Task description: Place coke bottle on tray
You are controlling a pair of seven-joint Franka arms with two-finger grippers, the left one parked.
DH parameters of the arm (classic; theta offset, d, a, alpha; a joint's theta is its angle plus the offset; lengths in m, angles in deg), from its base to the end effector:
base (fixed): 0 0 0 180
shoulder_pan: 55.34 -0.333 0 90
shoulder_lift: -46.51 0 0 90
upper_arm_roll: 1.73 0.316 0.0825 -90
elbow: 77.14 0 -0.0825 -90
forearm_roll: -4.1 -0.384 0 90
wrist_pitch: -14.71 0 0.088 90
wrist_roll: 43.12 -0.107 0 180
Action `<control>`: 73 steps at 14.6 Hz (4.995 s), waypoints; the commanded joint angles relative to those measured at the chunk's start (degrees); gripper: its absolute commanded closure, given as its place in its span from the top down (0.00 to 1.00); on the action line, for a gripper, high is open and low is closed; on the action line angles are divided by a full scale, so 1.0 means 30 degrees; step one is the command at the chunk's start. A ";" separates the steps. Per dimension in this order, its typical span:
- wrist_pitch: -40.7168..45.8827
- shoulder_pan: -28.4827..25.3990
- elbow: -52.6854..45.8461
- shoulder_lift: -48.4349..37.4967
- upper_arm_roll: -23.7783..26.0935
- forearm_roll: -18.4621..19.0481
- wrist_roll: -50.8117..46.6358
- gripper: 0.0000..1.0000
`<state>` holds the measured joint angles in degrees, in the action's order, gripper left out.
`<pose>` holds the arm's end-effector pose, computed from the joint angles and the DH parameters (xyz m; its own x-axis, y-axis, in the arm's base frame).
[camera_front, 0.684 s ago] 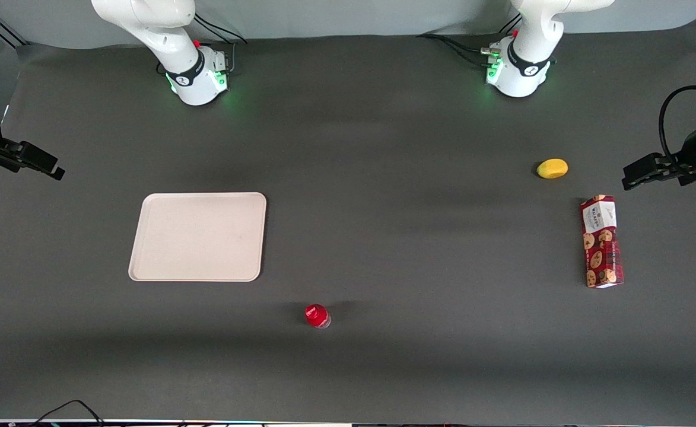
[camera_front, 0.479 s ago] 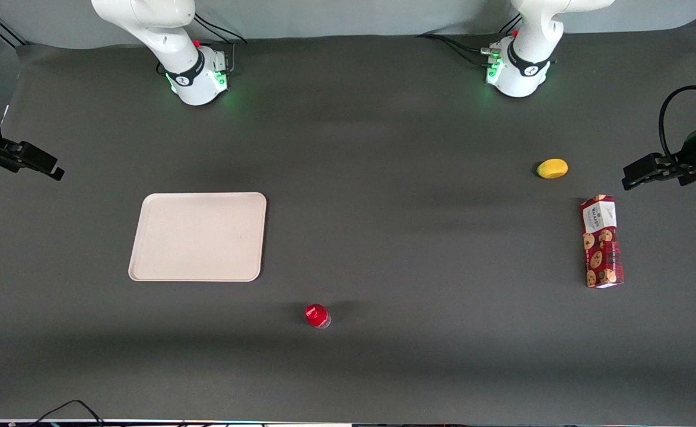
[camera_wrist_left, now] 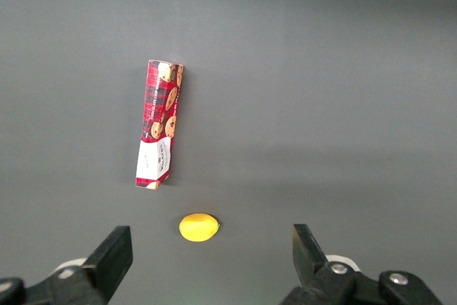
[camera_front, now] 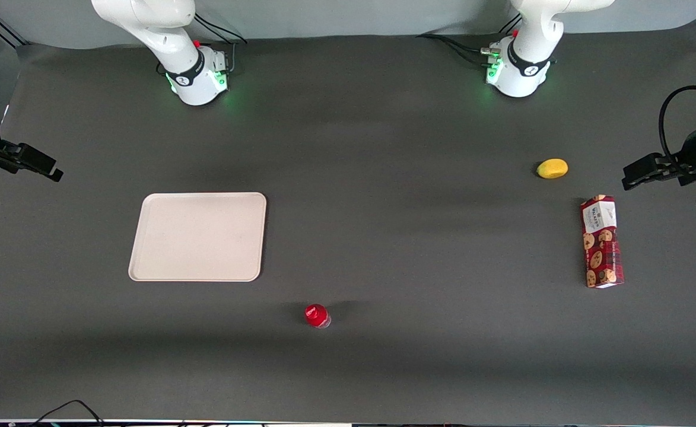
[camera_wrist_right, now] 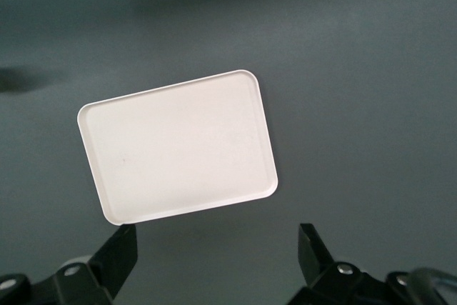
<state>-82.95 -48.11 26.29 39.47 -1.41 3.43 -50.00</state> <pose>0.5206 -0.0618 0.5910 0.9706 -0.2399 0.0207 -0.2396 -0.9708 -0.0135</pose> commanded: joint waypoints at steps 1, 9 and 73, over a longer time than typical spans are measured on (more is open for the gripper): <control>0.0007 0.0229 -0.0318 0.0149 0.0127 0.0253 0.0361 1.00; 0.0007 0.0113 -0.0580 0.0178 0.0362 0.0253 0.0274 1.00; -0.9219 -1.4039 -1.7544 2.1505 -0.3886 -0.2764 -0.3096 1.00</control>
<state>-108.61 -90.26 -25.21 102.31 -13.12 -3.55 -60.99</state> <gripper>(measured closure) 0.000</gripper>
